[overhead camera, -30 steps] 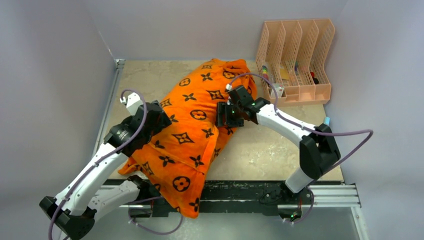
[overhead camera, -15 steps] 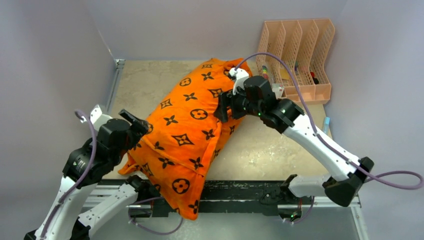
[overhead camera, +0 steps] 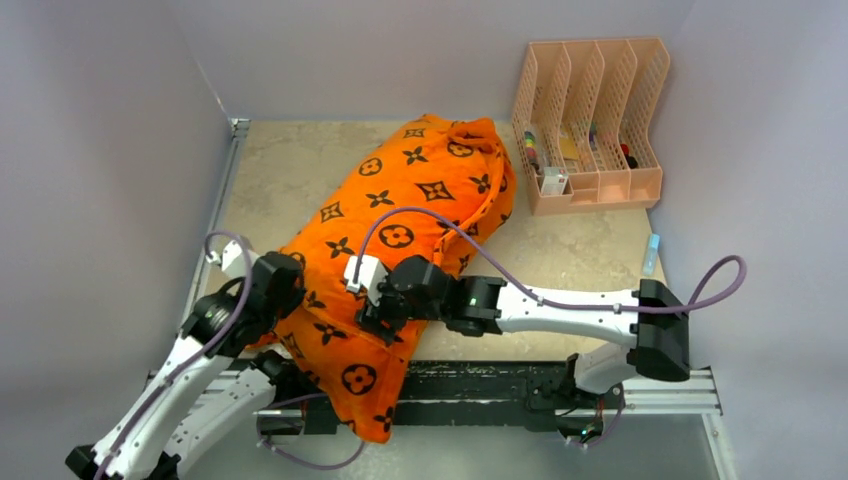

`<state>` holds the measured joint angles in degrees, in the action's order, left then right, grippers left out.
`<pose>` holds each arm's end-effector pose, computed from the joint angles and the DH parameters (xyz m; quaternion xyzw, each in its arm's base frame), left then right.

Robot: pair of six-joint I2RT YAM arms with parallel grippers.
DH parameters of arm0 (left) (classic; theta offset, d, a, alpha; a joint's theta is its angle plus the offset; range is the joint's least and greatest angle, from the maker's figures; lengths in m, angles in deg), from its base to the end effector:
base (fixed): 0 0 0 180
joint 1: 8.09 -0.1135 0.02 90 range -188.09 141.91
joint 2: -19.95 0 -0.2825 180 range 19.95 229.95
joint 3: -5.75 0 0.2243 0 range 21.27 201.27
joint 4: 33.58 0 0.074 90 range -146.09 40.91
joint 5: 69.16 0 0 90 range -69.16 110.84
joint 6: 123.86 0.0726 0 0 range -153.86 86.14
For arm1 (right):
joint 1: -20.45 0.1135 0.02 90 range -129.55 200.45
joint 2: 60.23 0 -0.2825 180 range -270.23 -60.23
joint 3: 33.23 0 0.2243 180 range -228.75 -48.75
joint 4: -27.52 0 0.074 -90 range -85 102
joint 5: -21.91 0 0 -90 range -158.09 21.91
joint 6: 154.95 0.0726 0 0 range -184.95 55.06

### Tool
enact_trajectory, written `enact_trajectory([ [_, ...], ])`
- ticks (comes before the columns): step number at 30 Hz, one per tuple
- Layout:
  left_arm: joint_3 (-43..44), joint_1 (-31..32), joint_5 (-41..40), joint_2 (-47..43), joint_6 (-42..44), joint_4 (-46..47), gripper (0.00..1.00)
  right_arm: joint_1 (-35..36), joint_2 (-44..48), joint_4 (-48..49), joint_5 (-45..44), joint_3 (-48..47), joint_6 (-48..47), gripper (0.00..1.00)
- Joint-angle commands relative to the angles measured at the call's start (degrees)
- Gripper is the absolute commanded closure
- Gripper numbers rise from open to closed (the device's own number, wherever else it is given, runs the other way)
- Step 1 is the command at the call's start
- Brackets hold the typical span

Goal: Remove the pillowcase from the pillow
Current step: Turn over the pillow at the center of the board, then remove the pillow from the pillowcase.

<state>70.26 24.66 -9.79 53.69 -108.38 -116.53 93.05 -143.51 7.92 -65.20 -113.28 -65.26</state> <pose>0.0717 -0.0022 0.2774 -0.4053 0.8220 -0.1035 0.3865 0.1000 0.3312 0.3246 -0.5061 0.6616 0.3431 0.4342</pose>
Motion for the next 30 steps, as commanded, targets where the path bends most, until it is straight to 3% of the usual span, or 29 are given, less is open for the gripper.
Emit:
enact_trajectory([
  [1,-2.0,-0.1,0.3,6.2,1.7,8.9,1.0,1.6,-2.4,8.6,-14.6,1.6,-6.0,0.38],
  [2,-1.2,-0.1,-0.8,6.6,2.0,9.6,1.0,1.6,-3.0,7.4,-22.1,1.8,-4.3,0.44],
  [5,1.1,-0.1,-3.3,5.1,6.1,16.4,1.0,0.2,-3.8,-1.0,-33.2,0.3,2.6,0.6],
  [8,5.8,-0.2,-4.4,9.5,13.2,22.4,1.0,-5.0,-2.6,-6.0,-32.8,0.8,11.2,0.91],
  [9,8.5,-0.1,-4.2,12.8,14.9,23.4,1.0,-7.2,-1.1,-6.8,-30.3,1.3,13.6,0.92],
  [12,15.4,-0.2,-2.9,21.4,20.0,28.5,1.0,-12.0,3.9,-6.5,-29.3,4.3,18.9,0.87],
  [14,18.2,-0.2,-1.8,24.4,22.3,33.9,1.0,-13.5,8.1,-4.0,-27.6,6.4,17.2,0.8],
  [18,24.8,-0.4,-0.4,30.1,25.5,37.0,1.0,-13.7,16.1,0.7,-18.9,7.0,12.9,0.48],
  [21,26.3,-0.5,0.7,31.8,25.3,36.2,1.0,-13.7,18.4,2.5,-12.2,5.3,11.3,0.32],
  [30,18.9,-0.5,5.5,23.6,19.9,39.9,1.0,-13.7,6.9,0.4,-12.9,-4.9,9.3,0.21],
])
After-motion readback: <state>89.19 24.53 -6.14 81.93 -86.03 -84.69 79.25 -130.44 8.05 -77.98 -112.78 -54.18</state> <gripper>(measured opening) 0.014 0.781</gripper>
